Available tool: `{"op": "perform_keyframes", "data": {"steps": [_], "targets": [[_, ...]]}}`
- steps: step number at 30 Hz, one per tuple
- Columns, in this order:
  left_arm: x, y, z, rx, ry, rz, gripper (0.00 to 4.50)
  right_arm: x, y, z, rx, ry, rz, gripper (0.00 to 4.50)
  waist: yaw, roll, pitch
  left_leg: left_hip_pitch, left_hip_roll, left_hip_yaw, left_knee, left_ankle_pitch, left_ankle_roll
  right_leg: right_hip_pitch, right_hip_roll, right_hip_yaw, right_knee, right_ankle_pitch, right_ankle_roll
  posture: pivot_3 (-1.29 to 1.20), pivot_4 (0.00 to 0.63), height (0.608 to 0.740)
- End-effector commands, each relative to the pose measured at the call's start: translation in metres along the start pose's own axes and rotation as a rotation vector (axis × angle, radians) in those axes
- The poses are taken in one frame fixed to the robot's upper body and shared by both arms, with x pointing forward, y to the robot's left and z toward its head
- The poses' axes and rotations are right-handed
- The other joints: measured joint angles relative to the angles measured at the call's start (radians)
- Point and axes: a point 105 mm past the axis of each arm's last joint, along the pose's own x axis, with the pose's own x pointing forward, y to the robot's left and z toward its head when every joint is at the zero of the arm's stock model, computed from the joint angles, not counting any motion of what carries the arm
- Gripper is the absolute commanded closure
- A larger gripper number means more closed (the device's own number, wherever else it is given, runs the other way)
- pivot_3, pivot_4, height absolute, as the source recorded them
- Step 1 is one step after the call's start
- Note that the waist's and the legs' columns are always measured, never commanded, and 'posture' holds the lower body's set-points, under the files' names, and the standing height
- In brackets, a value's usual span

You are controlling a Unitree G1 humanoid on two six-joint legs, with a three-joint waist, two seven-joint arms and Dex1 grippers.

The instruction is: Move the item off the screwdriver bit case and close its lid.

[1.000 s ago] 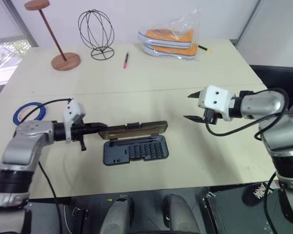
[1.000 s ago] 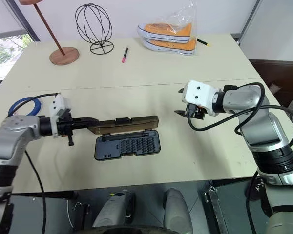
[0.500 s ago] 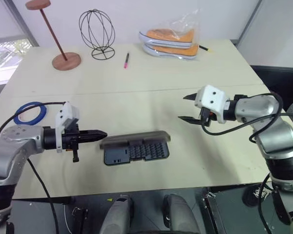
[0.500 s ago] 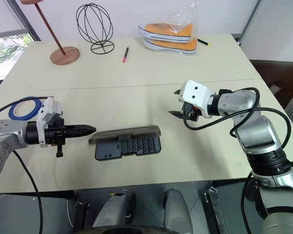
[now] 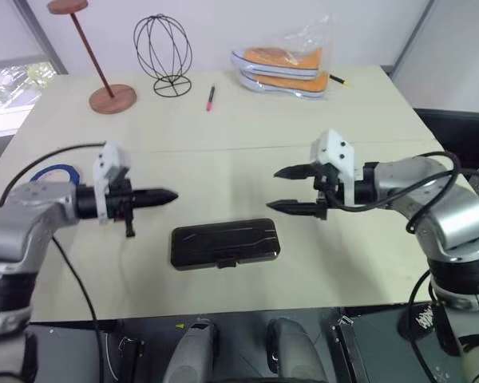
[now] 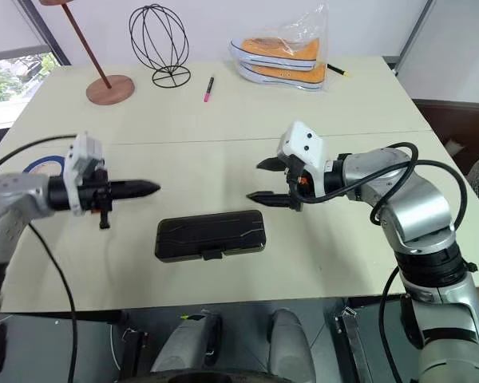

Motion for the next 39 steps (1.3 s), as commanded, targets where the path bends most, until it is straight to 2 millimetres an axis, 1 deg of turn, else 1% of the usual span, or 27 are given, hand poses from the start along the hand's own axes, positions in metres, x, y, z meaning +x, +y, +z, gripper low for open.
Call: {"op": "perform_keyframes", "data": {"steps": [1, 3, 5, 7, 8, 11, 13, 15, 17, 19, 26, 30, 33, 36, 39], "targets": [[0.011, 0.015, 0.007, 0.038, -0.004, -0.012, 4.50, 0.001, 0.017, 0.003, 0.080, -0.018, 0.084, 1.01, -0.001, 0.000, 0.000, 0.000, 0.000, 0.000, 0.000, 0.000, 0.000, 0.000, 0.000, 0.000, 0.000, 0.000, 0.000, 0.00, 0.150, 0.740], [0.021, 0.022, 0.009, 0.047, -0.005, -0.029, 4.50, 0.006, 0.023, -0.006, 0.174, -0.017, 0.114, 1.01, -0.002, 0.000, 0.000, 0.000, 0.000, 0.000, 0.000, 0.000, 0.000, 0.000, 0.000, 0.000, 0.000, 0.000, 0.000, 0.00, 0.150, 0.740], [0.031, 0.027, 0.007, 0.052, 0.004, -0.051, 4.50, 0.010, 0.029, -0.015, 0.259, -0.012, 0.127, 1.53, -0.002, 0.000, 0.000, 0.000, 0.000, 0.000, 0.001, 0.000, 0.000, 0.000, 0.000, 0.000, 0.001, 0.000, 0.000, 0.00, 0.150, 0.740], [0.041, 0.030, 0.003, 0.052, 0.016, -0.076, 4.50, 0.015, 0.030, -0.023, 0.345, -0.006, 0.111, 2.26, -0.002, 0.000, 0.000, 0.000, 0.000, 0.001, 0.001, 0.000, 0.000, -0.001, 0.000, 0.000, 0.001, 0.000, 0.000, 0.00, 0.150, 0.740], [0.044, 0.030, 0.002, 0.052, 0.021, -0.087, 4.50, 0.016, 0.030, -0.026, 0.376, -0.001, 0.101, 2.76, -0.004, 0.000, 0.000, 0.000, 0.000, 0.001, 0.001, 0.000, 0.000, -0.001, 0.000, 0.000, 0.001, 0.000, 0.000, 0.00, 0.150, 0.740], [0.061, 0.028, -0.010, 0.045, 0.060, -0.140, 4.50, 0.030, 0.031, -0.038, 0.487, 0.034, 0.033, 4.45, -0.003, 0.000, 0.000, -0.001, 0.000, 0.000, 0.001, 0.000, 0.000, -0.002, 0.000, 0.000, 0.002, 0.000, 0.000, 0.00, 0.150, 0.740], [0.071, 0.024, -0.018, 0.052, 0.101, -0.192, 4.50, 0.037, 0.037, -0.043, 0.579, 0.063, 0.023, 4.45, -0.003, 0.000, 0.000, -0.001, 0.000, 0.000, 0.001, 0.000, 0.000, -0.002, 0.000, 0.000, 0.003, 0.000, 0.000, 0.00, 0.150, 0.740], [0.082, 0.023, -0.022, 0.061, 0.139, -0.237, 4.50, 0.044, 0.051, -0.040, 0.654, 0.034, 0.080, 4.45, 0.000, 0.000, 0.000, -0.002, 0.000, 0.000, 0.002, 0.000, 0.000, -0.003, 0.000, 0.000, 0.003, 0.000, 0.000, 0.00, 0.150, 0.740], [0.090, 0.025, -0.022, 0.072, 0.163, -0.262, 4.50, 0.045, 0.063, -0.034, 0.678, -0.013, 0.142, 4.45, 0.003, 0.000, 0.000, -0.003, -0.001, 0.000, 0.002, 0.000, 0.000, -0.003, 0.000, 0.000, 0.003, 0.001, 0.000, 0.00, 0.150, 0.740], [0.096, 0.027, -0.022, 0.086, 0.182, -0.279, 4.50, 0.045, 0.070, -0.032, 0.691, -0.028, 0.170, 4.45, 0.000, 0.000, 0.000, -0.005, -0.001, -0.001, 0.003, 0.000, 0.000, -0.004, 0.000, 0.000, 0.002, 0.002, 0.002, 0.00, 0.150, 0.740], [0.116, 0.026, -0.016, 0.135, 0.197, -0.340, 4.50, 0.047, 0.088, -0.038, 0.784, 0.002, 0.173, 4.45, -0.006, 0.000, 0.000, -0.005, -0.001, 0.000, 0.004, 0.000, 0.001, -0.004, 0.000, 0.000, 0.002, 0.003, 0.003, 0.00, 0.150, 0.740], [0.121, 0.022, -0.016, 0.161, 0.199, -0.374, 4.50, 0.054, 0.088, -0.042, 0.960, 0.039, 0.057, 4.45, -0.010, -0.001, 0.000, -0.005, 0.000, 0.001, 0.003, 0.000, 0.001, -0.004, 0.000, 0.000, 0.002, 0.003, 0.003, 0.00, 0.150, 0.740], [0.122, 0.019, -0.016, 0.175, 0.197, -0.401, 4.50, 0.064, 0.081, -0.057, 1.087, 0.071, -0.103, 4.45, -0.008, -0.001, 0.000, -0.005, 0.000, 0.000, 0.003, 0.000, 0.001, -0.004, 0.000, 0.000, 0.002, 0.003, 0.003, 0.00, 0.150, 0.740], [0.122, 0.018, -0.014, 0.197, 0.197, -0.416, 4.50, 0.071, 0.080, -0.068, 1.170, 0.098, -0.198, 4.45, -0.005, -0.002, 0.000, -0.006, 0.000, 0.001, 0.004, 0.000, 0.001, -0.004, 0.000, 0.000, 0.002, 0.003, 0.003, 0.00, 0.150, 0.740], [0.124, 0.017, -0.011, 0.212, 0.185, -0.418, 4.50, 0.077, 0.084, -0.072, 1.217, 0.116, -0.235, 4.45, -0.004, -0.002, 0.000, -0.006, 0.000, 0.001, 0.005, 0.000, 0.002, -0.004, 0.000, 0.000, 0.002, 0.003, 0.003, 0.00, 0.150, 0.740]]}}
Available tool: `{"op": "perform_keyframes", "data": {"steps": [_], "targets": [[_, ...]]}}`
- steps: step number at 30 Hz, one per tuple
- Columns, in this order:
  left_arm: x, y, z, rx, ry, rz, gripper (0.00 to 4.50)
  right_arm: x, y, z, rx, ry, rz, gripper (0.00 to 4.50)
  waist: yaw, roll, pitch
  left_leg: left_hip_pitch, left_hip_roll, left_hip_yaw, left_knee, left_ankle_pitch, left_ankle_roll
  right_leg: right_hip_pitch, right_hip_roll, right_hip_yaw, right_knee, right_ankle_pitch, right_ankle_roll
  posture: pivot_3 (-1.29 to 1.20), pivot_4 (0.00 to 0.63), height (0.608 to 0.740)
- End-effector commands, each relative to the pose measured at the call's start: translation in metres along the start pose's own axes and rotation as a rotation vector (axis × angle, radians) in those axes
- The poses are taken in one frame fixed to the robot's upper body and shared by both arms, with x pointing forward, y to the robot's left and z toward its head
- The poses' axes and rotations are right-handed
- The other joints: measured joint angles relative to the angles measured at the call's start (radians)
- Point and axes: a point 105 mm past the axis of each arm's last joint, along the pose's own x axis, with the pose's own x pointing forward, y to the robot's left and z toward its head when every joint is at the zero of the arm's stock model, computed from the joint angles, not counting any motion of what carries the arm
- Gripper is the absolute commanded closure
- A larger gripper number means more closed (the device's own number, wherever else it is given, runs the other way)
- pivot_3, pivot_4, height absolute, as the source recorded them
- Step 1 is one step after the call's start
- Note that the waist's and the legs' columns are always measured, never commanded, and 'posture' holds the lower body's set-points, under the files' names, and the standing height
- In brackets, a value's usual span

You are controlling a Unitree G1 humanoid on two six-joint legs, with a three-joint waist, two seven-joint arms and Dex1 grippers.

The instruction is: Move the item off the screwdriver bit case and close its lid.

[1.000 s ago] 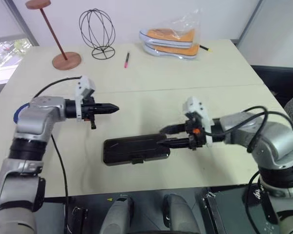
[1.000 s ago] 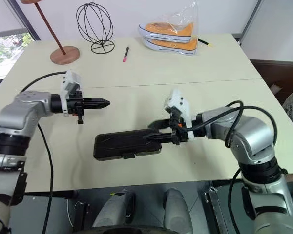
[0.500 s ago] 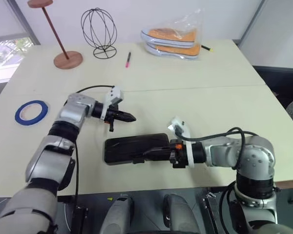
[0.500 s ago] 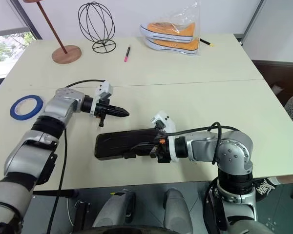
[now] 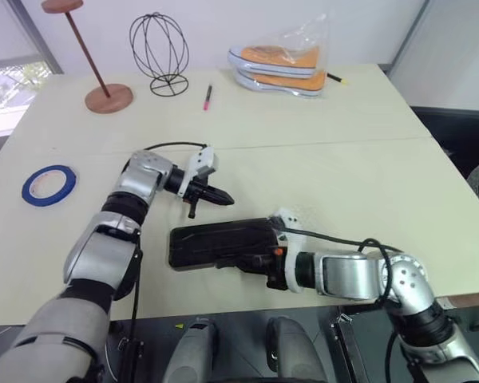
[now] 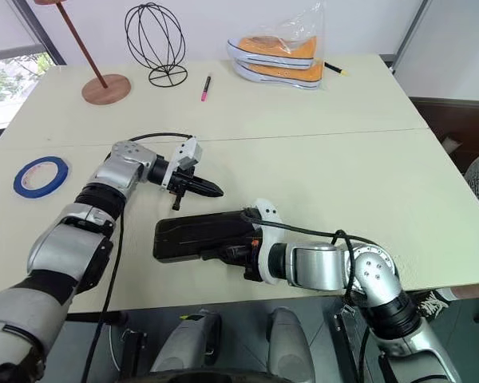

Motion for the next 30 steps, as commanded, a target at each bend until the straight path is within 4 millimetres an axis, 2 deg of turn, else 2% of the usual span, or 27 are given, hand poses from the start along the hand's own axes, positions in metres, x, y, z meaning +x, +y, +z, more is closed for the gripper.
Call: {"op": "perform_keyframes", "data": {"steps": [1, 6, 14, 26, 30], "targets": [[-0.005, 0.004, 0.017, 0.066, -0.024, 0.011, 4.50, 0.004, 0.007, -0.004, 0.047, -0.010, -0.010, 4.45, 0.000, 0.000, 0.000, 0.000, 0.000, 0.000, 0.000, 0.000, 0.000, 0.000, 0.000, 0.000, 0.000, 0.000, 0.000, 0.00, 0.150, 0.740], [-0.004, 0.004, 0.017, 0.081, -0.026, 0.016, 4.50, 0.006, 0.014, -0.015, 0.065, 0.003, -0.002, 4.45, -0.001, 0.000, 0.000, 0.000, 0.000, 0.000, 0.000, 0.000, 0.000, 0.000, 0.000, 0.000, 0.000, 0.000, 0.000, 0.00, 0.150, 0.740], [-0.003, 0.002, 0.018, 0.082, -0.037, 0.006, 4.50, 0.011, 0.014, -0.018, 0.112, 0.006, -0.017, 4.45, -0.001, 0.000, 0.000, 0.000, 0.000, 0.000, 0.000, 0.000, 0.001, 0.000, 0.001, 0.000, 0.000, 0.000, 0.000, 0.00, 0.150, 0.740], [0.004, -0.025, -0.016, 0.098, 0.060, -0.105, 4.50, 0.020, 0.023, -0.026, 0.193, 0.016, -0.034, 4.45, -0.002, 0.000, 0.000, 0.000, 0.001, 0.000, 0.000, 0.000, 0.001, 0.000, 0.001, 0.000, 0.000, 0.000, 0.000, 0.00, 0.150, 0.740], [0.006, -0.030, -0.021, 0.108, 0.079, -0.118, 4.50, 0.022, 0.024, -0.027, 0.213, 0.017, -0.040, 4.45, -0.002, 0.000, 0.000, 0.000, 0.001, 0.000, 0.000, 0.000, 0.001, 0.000, 0.001, 0.000, 0.000, 0.000, 0.000, 0.00, 0.150, 0.740]]}}
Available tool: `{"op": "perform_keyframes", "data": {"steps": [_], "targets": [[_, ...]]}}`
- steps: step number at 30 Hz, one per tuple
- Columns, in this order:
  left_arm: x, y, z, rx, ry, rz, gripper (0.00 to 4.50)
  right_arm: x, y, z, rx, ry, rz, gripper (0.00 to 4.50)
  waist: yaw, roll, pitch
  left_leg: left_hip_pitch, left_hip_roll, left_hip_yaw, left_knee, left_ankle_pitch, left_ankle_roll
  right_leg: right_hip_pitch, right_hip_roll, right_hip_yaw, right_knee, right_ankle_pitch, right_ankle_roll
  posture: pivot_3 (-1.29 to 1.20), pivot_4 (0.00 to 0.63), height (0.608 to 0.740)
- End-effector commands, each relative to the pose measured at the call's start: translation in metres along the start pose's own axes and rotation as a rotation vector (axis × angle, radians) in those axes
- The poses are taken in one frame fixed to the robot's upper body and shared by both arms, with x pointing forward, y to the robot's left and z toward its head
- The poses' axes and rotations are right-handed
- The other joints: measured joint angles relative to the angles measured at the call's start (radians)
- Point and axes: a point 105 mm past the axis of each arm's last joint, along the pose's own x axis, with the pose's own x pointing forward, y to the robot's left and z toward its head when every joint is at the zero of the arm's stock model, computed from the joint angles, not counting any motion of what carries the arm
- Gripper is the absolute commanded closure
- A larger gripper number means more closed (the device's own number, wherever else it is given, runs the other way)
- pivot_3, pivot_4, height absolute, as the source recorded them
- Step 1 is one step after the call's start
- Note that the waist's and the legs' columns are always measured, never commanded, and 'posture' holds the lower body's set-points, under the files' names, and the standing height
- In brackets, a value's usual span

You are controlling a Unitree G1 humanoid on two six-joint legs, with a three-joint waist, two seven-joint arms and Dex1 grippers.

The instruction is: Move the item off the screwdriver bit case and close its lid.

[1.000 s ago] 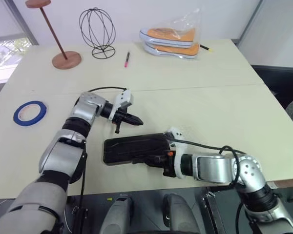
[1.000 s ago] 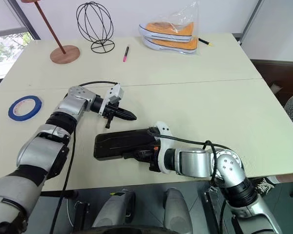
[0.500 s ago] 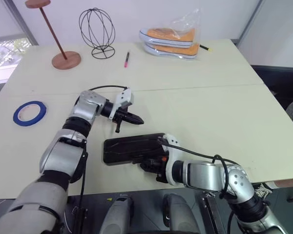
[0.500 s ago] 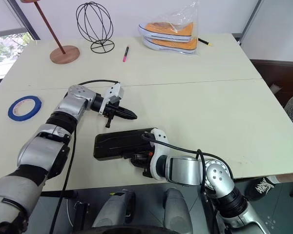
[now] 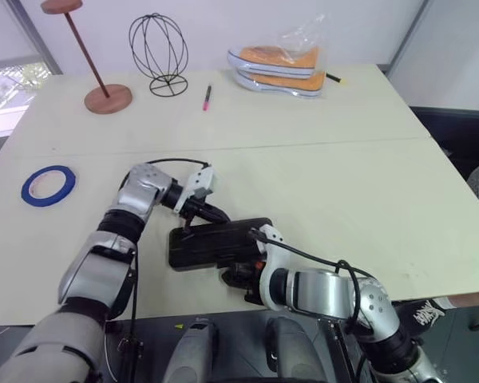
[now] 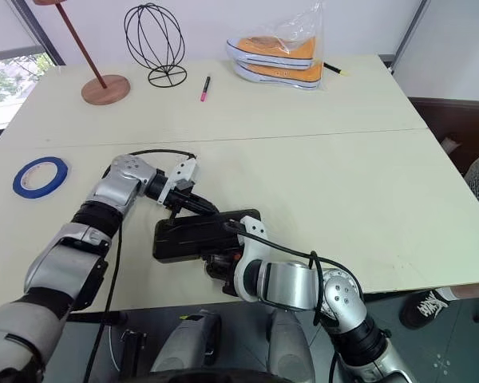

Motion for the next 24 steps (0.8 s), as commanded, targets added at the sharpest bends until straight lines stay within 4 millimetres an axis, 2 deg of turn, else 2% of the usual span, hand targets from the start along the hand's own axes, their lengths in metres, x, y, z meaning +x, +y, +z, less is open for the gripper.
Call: {"op": "perform_keyframes", "data": {"steps": [1, 12, 24], "targets": [[0.002, -0.004, 0.004, 0.049, 0.017, -0.026, 4.50, -0.003, 0.011, -0.001, 0.009, -0.004, 0.039, 4.45, 0.000, 0.000, 0.000, 0.000, 0.000, 0.000, 0.000, 0.000, 0.000, 0.000, 0.000, 0.000, 0.000, 0.000, 0.000, 0.00, 0.150, 0.740], [0.005, -0.003, 0.007, 0.060, 0.024, -0.019, 4.50, 0.001, 0.004, 0.007, 0.014, -0.006, -0.018, 4.45, -0.001, 0.000, 0.000, 0.000, 0.000, 0.000, 0.000, 0.000, 0.000, 0.000, 0.000, 0.000, 0.000, 0.000, 0.000, 0.00, 0.150, 0.740], [0.008, -0.012, 0.002, 0.064, 0.043, -0.051, 4.50, 0.001, 0.000, 0.018, -0.079, -0.012, -0.084, 4.45, -0.002, 0.000, 0.000, 0.000, 0.000, 0.000, 0.000, 0.000, 0.000, 0.000, 0.000, 0.000, 0.000, 0.000, 0.000, 0.00, 0.150, 0.740]]}}
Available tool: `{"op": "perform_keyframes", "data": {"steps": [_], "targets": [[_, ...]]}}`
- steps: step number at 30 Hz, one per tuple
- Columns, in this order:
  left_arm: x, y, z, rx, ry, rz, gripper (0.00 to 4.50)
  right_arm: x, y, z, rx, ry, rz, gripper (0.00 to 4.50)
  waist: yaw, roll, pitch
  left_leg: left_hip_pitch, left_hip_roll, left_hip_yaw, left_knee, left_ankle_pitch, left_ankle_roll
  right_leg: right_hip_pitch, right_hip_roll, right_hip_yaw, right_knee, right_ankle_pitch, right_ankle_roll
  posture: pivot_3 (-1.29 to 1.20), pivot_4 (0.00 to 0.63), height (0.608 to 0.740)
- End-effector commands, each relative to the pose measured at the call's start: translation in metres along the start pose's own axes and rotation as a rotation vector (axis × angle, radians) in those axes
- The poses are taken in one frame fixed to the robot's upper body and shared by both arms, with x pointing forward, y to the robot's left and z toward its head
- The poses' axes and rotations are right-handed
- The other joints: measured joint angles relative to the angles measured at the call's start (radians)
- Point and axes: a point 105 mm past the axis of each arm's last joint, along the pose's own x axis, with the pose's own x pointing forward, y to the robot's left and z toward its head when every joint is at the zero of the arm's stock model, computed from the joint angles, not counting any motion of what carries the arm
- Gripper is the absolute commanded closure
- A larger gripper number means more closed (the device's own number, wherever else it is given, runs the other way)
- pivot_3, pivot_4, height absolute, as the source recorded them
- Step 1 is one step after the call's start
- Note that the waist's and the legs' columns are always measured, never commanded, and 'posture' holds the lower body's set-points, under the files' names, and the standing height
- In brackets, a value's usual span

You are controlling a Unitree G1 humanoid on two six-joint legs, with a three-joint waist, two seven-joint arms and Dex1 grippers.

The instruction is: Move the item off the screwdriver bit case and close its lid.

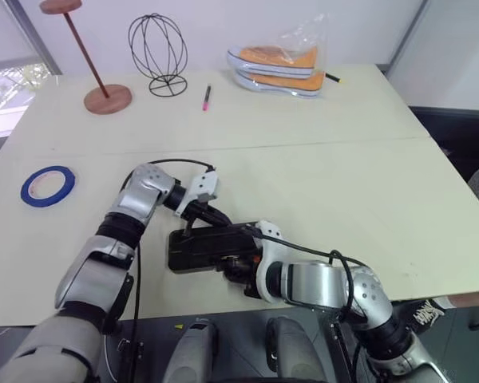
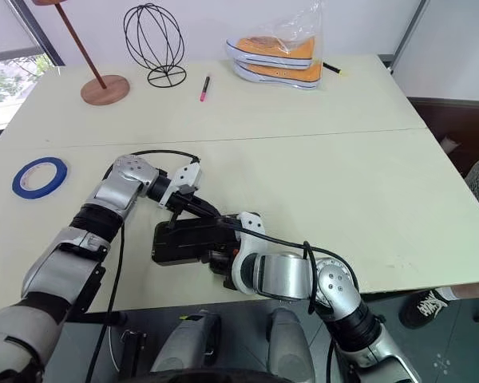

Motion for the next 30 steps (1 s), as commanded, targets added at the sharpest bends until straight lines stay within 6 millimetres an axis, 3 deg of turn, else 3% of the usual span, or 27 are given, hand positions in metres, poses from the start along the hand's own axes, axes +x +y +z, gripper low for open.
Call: {"op": "perform_keyframes", "data": {"steps": [1, 13, 30], "targets": [[0.004, -0.009, -0.003, 0.019, 0.025, -0.049, 4.50, -0.003, 0.004, 0.008, -0.003, -0.031, 0.010, 4.45, -0.002, 0.000, 0.000, 0.000, 0.000, 0.000, 0.000, 0.000, 0.000, 0.000, 0.000, 0.000, 0.000, 0.000, 0.000, 0.00, 0.150, 0.740], [0.022, -0.041, -0.038, 0.011, 0.115, -0.165, 4.50, -0.005, 0.003, 0.021, -0.047, -0.090, -0.020, 4.45, -0.003, 0.000, -0.001, 0.002, 0.001, 0.000, -0.001, 0.000, 0.001, 0.001, 0.001, 0.001, 0.000, 0.000, 0.000, 0.00, 0.150, 0.740], [0.038, -0.057, -0.041, -0.002, 0.096, -0.215, 4.50, -0.006, 0.009, 0.035, -0.146, -0.164, -0.026, 4.45, -0.001, 0.000, -0.003, 0.009, 0.001, 0.001, -0.003, -0.001, 0.001, 0.006, 0.001, 0.002, -0.001, 0.000, 0.000, 0.00, 0.150, 0.740]]}}
